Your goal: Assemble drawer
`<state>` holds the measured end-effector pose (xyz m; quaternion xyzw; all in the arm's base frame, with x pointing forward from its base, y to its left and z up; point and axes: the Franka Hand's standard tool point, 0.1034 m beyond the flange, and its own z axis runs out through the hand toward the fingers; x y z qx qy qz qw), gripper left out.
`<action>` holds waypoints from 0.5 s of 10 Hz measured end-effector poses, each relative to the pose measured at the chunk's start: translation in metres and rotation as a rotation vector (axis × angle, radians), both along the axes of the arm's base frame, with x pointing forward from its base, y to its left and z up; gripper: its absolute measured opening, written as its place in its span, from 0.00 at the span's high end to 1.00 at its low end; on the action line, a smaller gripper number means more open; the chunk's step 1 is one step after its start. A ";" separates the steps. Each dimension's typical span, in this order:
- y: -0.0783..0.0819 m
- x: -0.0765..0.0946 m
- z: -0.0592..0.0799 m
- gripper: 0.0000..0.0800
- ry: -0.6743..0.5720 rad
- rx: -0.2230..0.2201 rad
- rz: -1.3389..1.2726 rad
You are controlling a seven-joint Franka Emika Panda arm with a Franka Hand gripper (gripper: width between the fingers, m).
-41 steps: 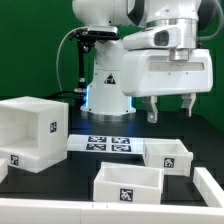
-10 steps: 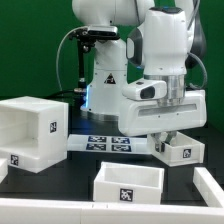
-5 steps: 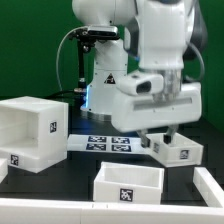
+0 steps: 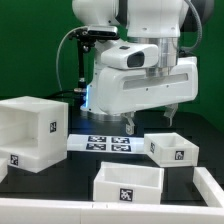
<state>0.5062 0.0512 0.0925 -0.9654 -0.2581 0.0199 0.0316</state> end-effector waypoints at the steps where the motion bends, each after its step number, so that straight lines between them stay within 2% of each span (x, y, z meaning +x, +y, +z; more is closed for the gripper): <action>1: 0.000 0.000 0.000 0.19 0.000 0.000 0.001; 2: -0.001 0.000 -0.002 0.19 0.005 0.000 -0.001; 3: -0.005 0.011 -0.004 0.19 0.043 -0.001 -0.009; 5: -0.015 0.064 0.009 0.19 0.068 0.000 -0.011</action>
Offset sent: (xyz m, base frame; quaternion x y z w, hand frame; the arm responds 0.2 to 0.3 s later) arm 0.0849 -0.0190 0.0143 0.0040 -0.0610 0.0149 0.9980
